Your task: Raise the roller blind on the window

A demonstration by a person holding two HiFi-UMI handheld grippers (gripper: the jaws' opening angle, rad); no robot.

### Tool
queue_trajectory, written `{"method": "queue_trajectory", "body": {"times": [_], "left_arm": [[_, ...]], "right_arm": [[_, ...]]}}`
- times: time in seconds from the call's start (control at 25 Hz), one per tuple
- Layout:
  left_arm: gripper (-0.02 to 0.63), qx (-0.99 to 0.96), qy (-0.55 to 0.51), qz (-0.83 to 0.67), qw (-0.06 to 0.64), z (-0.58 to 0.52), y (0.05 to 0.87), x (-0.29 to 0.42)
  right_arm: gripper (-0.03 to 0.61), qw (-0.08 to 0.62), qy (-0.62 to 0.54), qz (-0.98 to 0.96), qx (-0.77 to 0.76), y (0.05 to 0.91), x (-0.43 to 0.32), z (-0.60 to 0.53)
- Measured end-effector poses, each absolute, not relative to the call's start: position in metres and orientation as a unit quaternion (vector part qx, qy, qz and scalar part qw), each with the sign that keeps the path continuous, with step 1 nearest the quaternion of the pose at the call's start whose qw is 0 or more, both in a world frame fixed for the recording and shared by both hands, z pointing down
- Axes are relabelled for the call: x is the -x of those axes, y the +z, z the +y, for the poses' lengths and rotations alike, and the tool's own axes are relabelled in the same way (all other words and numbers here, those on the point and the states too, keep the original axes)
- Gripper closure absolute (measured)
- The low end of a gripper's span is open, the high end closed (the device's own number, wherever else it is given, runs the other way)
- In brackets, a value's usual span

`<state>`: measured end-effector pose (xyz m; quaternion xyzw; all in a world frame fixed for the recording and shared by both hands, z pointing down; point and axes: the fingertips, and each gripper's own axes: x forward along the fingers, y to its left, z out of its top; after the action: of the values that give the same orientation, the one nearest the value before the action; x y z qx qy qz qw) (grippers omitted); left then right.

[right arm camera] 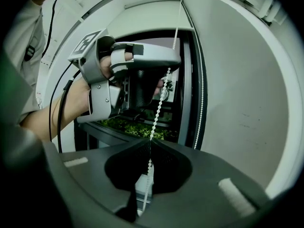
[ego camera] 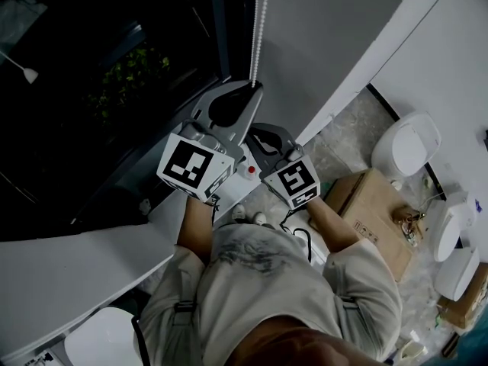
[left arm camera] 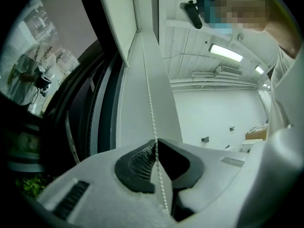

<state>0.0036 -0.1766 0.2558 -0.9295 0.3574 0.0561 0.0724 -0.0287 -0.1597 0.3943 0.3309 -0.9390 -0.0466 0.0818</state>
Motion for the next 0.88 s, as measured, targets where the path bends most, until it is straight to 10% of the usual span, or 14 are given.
{"method": "queue_trajectory", "body": {"times": [0.88], "left_arm": [[0.591, 0.929, 0.024, 0.369, 0.005, -0.187, 0.321, 0.001]], "right_arm": [[0.568, 0.139, -0.006, -0.935, -0.326, 0.462, 0.033, -0.164]]}}
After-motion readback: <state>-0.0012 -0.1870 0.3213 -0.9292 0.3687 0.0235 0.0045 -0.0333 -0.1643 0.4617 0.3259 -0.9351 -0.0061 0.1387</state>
